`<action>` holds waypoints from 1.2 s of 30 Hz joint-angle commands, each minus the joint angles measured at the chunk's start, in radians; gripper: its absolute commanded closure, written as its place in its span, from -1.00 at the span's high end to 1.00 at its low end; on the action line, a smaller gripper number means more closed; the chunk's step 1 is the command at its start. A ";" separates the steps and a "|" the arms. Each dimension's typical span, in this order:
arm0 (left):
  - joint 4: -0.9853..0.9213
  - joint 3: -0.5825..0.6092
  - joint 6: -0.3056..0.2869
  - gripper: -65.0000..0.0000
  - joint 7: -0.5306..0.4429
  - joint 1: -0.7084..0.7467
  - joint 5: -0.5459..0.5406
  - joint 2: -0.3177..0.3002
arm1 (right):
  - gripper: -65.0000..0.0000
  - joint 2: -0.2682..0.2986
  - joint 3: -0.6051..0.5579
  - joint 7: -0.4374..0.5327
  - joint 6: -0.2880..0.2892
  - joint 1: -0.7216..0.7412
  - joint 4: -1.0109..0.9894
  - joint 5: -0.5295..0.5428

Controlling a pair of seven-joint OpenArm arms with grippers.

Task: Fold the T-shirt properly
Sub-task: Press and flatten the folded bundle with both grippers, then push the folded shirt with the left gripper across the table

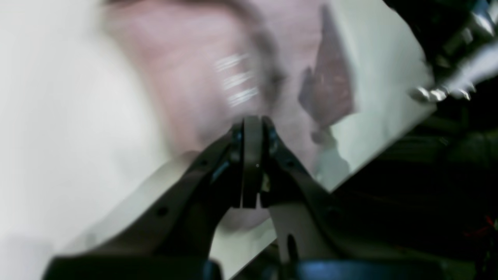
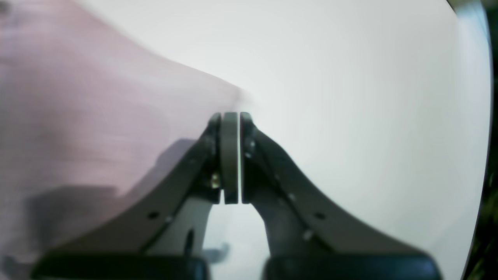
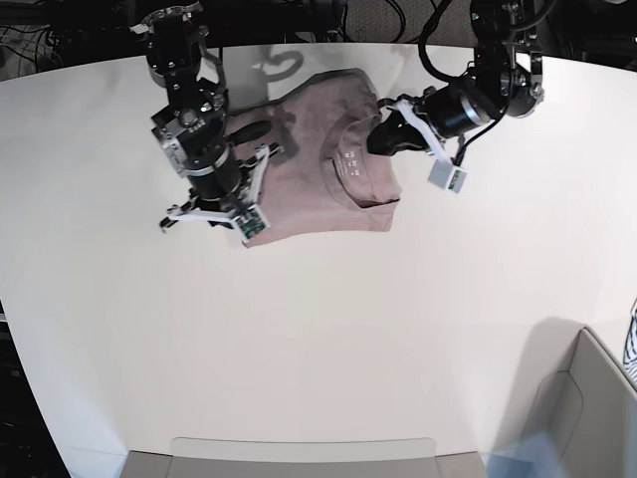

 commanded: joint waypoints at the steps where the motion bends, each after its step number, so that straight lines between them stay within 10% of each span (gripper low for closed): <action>1: 0.025 0.039 -0.003 -1.00 -0.020 -0.001 0.009 -0.003 | -1.00 0.018 0.018 0.024 -0.002 0.024 0.017 0.043; 6: 0.055 0.298 -0.003 -1.00 -0.072 -0.004 0.220 -0.003 | -1.00 0.123 0.035 -0.062 0.101 0.081 -0.039 0.172; 13: -0.014 0.559 -0.003 -1.00 -0.066 -0.067 0.619 -0.003 | -1.00 0.132 0.029 -0.065 0.203 0.101 -0.132 0.199; 24: -0.072 0.174 0.186 -1.00 -0.072 -0.173 0.747 0.026 | -1.00 0.287 -0.237 -0.145 0.216 -0.099 0.076 0.316; 36: -0.023 0.169 0.185 -1.00 -0.207 -0.131 0.747 0.108 | -1.00 0.216 0.119 -0.145 0.214 -0.123 0.115 0.433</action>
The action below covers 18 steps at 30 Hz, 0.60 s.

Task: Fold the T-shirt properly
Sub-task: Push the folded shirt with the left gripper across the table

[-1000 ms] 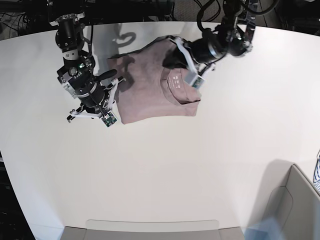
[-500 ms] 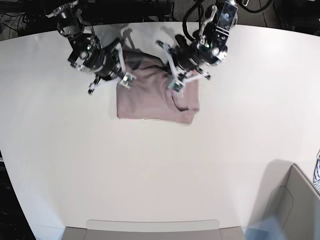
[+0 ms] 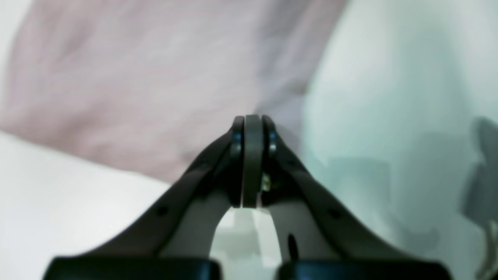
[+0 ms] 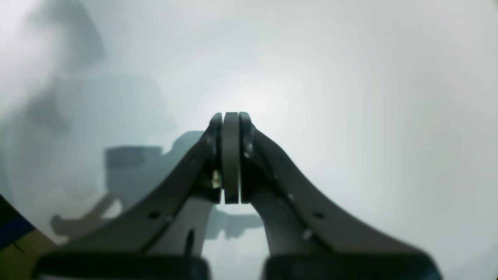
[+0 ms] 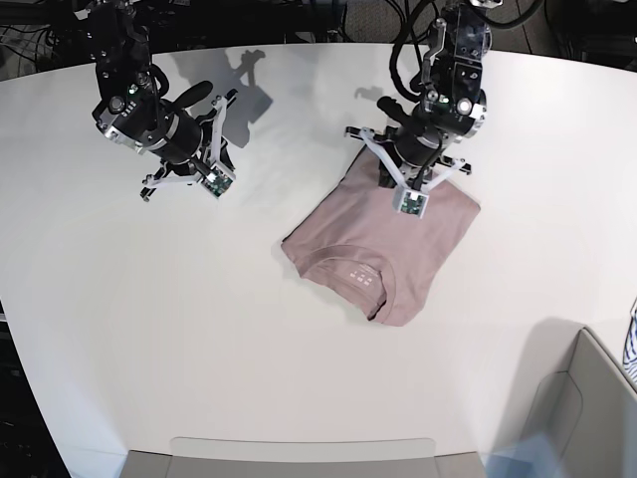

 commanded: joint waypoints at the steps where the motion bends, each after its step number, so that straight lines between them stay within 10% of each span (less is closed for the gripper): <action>1: 0.015 -0.001 -0.001 -1.00 -0.037 -0.032 -0.006 0.005 | -1.00 0.010 0.037 0.010 -0.003 -0.007 0.018 0.003; 18: -0.418 -0.004 -0.004 -1.00 -0.133 -0.308 -0.009 0.033 | -1.00 0.002 0.143 0.010 -0.001 -0.148 0.016 0.003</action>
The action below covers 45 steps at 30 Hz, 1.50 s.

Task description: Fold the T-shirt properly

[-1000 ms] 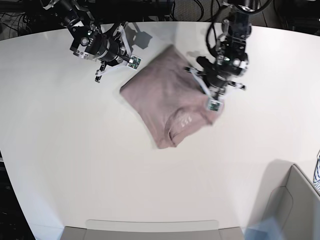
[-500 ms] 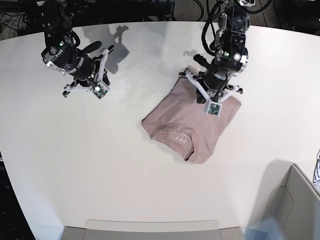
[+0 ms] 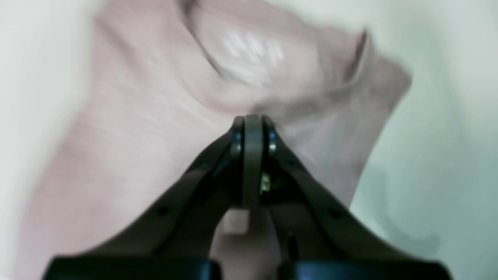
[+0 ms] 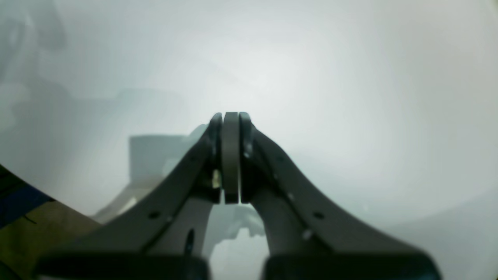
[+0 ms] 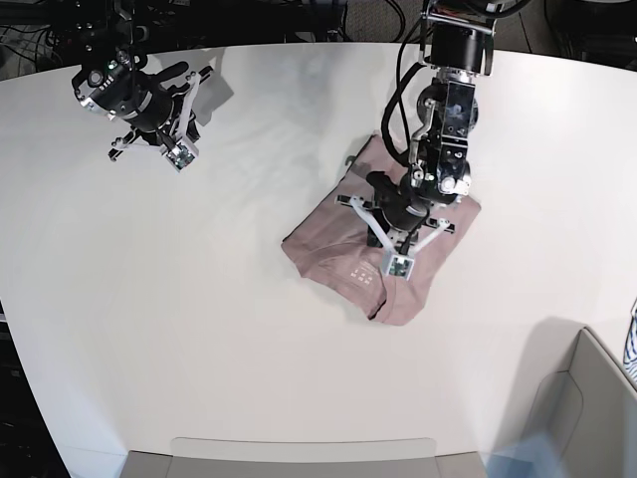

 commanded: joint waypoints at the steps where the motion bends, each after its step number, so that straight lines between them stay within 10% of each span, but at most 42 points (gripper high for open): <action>1: -0.029 -0.008 0.004 -1.00 -0.050 -0.017 0.004 -0.006 | -1.00 0.010 0.005 0.014 -0.002 0.003 0.017 0.007; 14: -0.247 -0.324 0.004 -1.00 -0.148 -0.074 0.005 -0.093 | -1.00 0.008 0.005 0.008 -0.003 0.001 0.017 0.007; 28: -0.150 -0.338 0.004 -1.00 -0.145 -0.129 0.004 -0.177 | -1.00 0.008 0.007 0.014 -0.003 0.003 0.023 0.007; 39: 0.462 -0.338 0.006 -1.00 0.036 0.238 0.007 -0.153 | -1.00 0.010 0.007 0.017 -0.002 -0.114 0.068 0.007; 45: 0.608 -0.370 0.006 -1.00 0.035 0.552 0.007 -0.137 | -1.00 0.018 0.008 0.208 -0.002 -0.338 0.069 0.007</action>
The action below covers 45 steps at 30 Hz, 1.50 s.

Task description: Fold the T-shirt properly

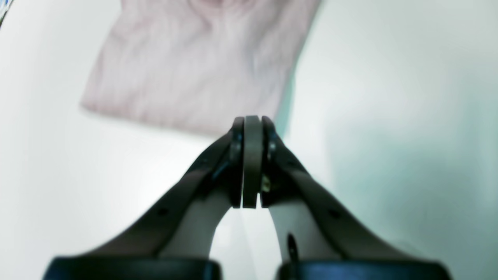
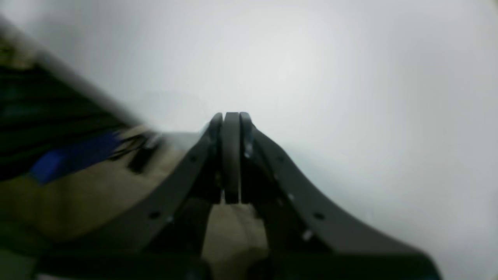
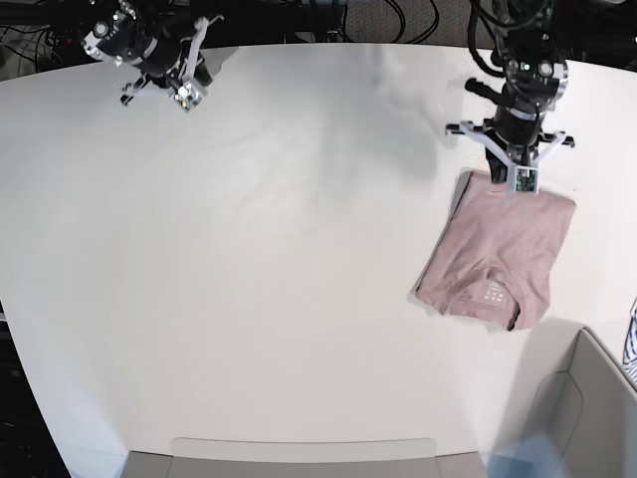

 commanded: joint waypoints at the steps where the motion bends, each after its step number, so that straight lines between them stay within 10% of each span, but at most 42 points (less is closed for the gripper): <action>1: 0.012 -0.024 0.005 -1.00 -0.008 0.034 0.005 0.003 | -1.00 0.007 0.003 0.041 0.001 -0.042 0.017 0.008; 16: -0.079 -0.084 0.006 -1.00 -0.013 0.522 0.005 0.061 | -1.00 0.173 -0.023 0.081 -0.002 -0.432 0.002 0.001; 33: -1.234 -0.082 0.009 -1.00 -0.373 0.069 0.010 0.057 | -1.00 0.226 -0.541 0.205 -0.011 0.056 -0.744 -0.142; 45: -1.538 -0.081 0.011 -1.00 -0.729 -0.075 0.010 0.060 | -1.00 0.114 -0.963 0.466 -0.331 0.443 -1.413 -0.196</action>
